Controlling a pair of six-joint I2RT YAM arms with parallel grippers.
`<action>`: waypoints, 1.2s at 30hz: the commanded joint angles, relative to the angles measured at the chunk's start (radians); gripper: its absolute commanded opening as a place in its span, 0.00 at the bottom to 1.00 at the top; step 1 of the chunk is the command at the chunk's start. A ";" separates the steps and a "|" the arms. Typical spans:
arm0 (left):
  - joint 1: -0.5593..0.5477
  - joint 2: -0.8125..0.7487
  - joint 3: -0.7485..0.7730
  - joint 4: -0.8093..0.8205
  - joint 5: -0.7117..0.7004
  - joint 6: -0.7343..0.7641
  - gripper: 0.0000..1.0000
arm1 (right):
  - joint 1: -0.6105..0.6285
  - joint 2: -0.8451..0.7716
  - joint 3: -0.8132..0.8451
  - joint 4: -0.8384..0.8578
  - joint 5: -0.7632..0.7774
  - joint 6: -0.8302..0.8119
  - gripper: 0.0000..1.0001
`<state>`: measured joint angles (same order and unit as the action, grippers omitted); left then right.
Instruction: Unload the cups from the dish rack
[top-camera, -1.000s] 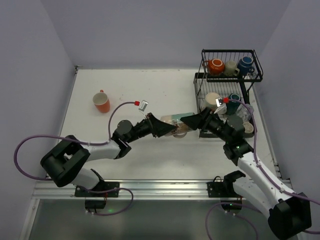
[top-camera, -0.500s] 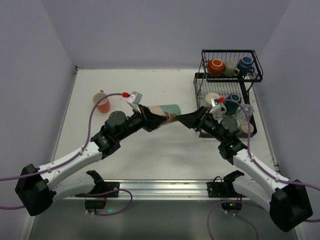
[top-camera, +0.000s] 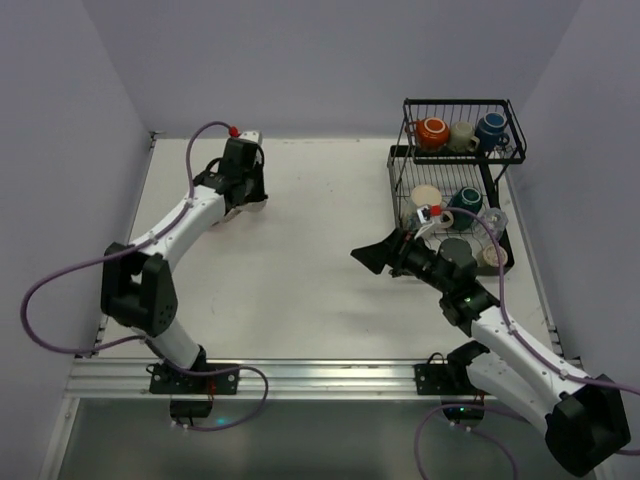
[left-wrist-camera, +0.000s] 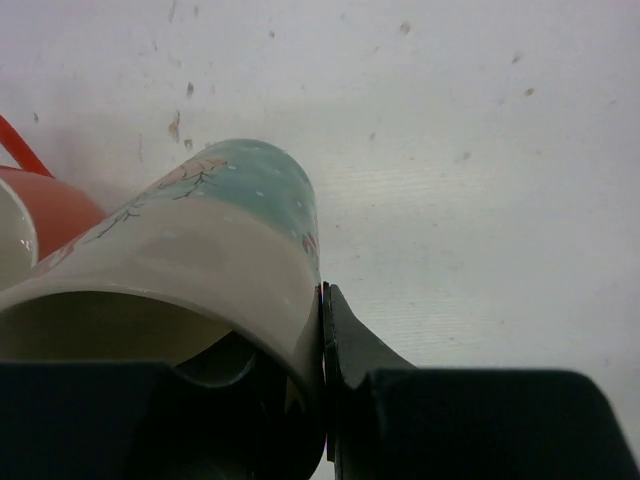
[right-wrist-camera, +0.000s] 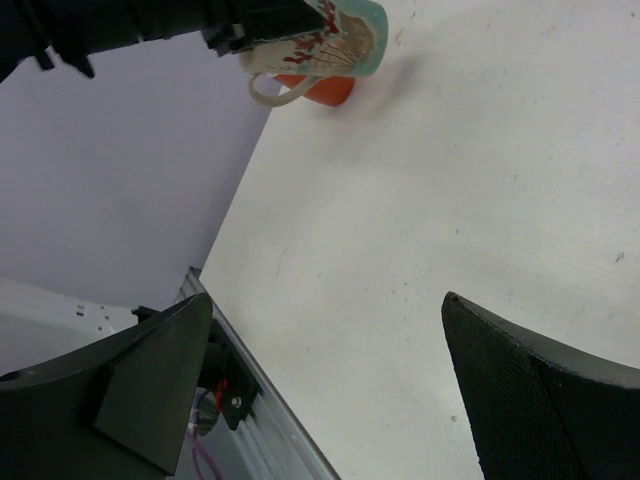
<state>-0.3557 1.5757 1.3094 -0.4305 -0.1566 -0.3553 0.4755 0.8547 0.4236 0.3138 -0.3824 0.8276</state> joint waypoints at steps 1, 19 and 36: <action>0.032 0.125 0.161 -0.137 0.051 0.091 0.00 | 0.012 -0.046 -0.009 -0.059 0.048 -0.090 0.99; 0.058 0.402 0.472 -0.343 -0.072 0.164 0.33 | 0.054 -0.123 0.089 -0.306 0.212 -0.242 0.99; 0.055 0.225 0.424 -0.269 -0.006 0.164 0.79 | 0.045 -0.152 0.305 -0.602 0.600 -0.456 0.99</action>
<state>-0.3077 1.9278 1.7359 -0.7395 -0.1967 -0.2001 0.5240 0.7113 0.6796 -0.2291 0.0635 0.4469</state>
